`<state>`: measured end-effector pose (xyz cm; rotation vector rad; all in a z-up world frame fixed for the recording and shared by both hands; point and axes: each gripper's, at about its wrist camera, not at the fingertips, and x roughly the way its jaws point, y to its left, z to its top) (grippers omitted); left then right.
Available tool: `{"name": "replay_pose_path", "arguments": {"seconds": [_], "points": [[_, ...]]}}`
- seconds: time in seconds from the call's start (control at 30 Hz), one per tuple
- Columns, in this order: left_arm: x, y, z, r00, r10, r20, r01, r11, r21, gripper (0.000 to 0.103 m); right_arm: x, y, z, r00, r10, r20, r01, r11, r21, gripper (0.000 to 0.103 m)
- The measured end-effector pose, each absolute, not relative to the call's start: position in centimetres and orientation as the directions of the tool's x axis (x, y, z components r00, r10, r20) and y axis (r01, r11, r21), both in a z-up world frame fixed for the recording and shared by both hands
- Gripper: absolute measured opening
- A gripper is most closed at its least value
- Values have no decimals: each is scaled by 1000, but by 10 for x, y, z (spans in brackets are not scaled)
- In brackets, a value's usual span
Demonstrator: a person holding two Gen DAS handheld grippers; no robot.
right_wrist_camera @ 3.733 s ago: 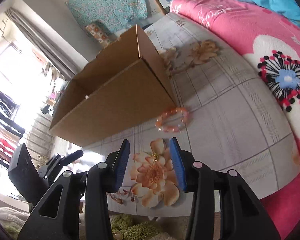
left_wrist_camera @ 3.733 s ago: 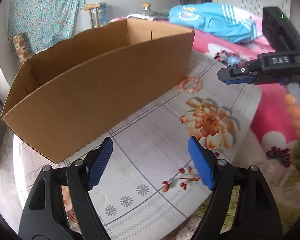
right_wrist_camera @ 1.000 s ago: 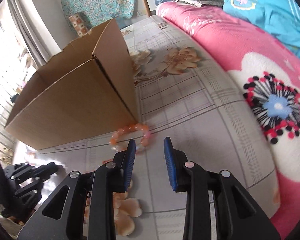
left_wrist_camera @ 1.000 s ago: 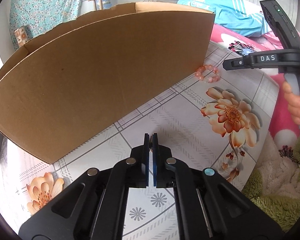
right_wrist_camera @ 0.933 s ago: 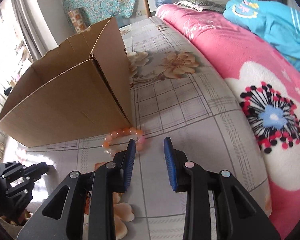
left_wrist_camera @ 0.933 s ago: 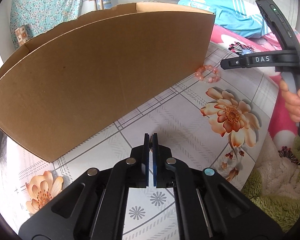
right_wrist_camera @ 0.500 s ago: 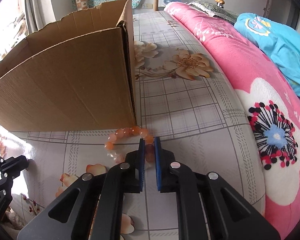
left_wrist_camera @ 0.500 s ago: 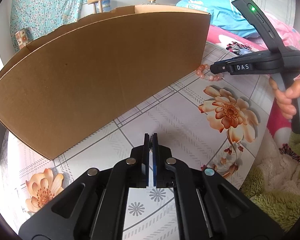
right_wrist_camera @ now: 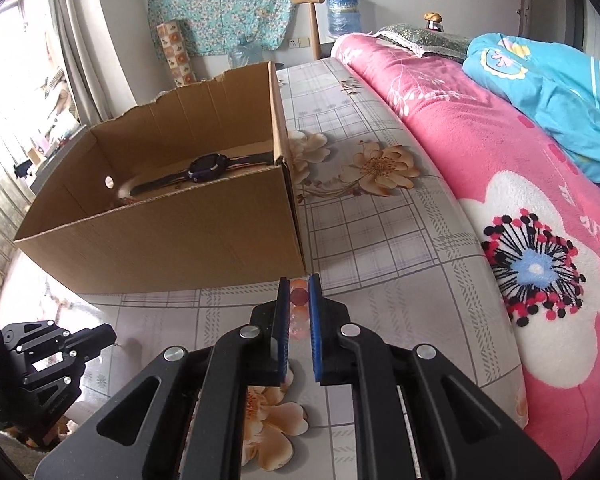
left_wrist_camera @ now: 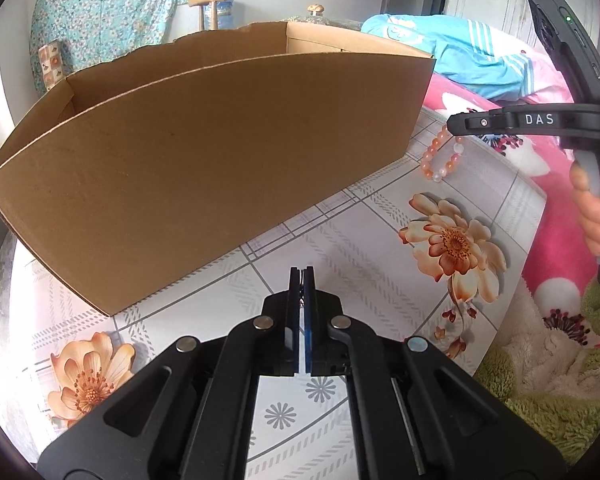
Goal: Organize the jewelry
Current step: 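Close the right gripper on the orange-pink bead bracelet while the left gripper holds the pendant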
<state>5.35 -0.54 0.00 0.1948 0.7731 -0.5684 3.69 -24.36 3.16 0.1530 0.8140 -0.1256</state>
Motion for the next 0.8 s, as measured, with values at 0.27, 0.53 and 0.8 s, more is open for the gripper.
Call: {"name": "replay_pose_path", "arguments": {"seconds": [0.27, 0.53, 0.8], "points": [[55, -2, -3, 569, -395, -721, 534, 845, -41, 1, 28, -249, 21, 665, 68, -744, 144, 965, 218, 9], [61, -9, -6, 553, -371, -746, 526, 850, -32, 1, 21, -262, -9, 571, -3, -821, 243, 956, 165, 11], [68, -13, -3, 522, -338, -783, 495, 868, -45, 1, 33, -248, -14, 545, -69, -835, 174, 984, 32, 15]]}}
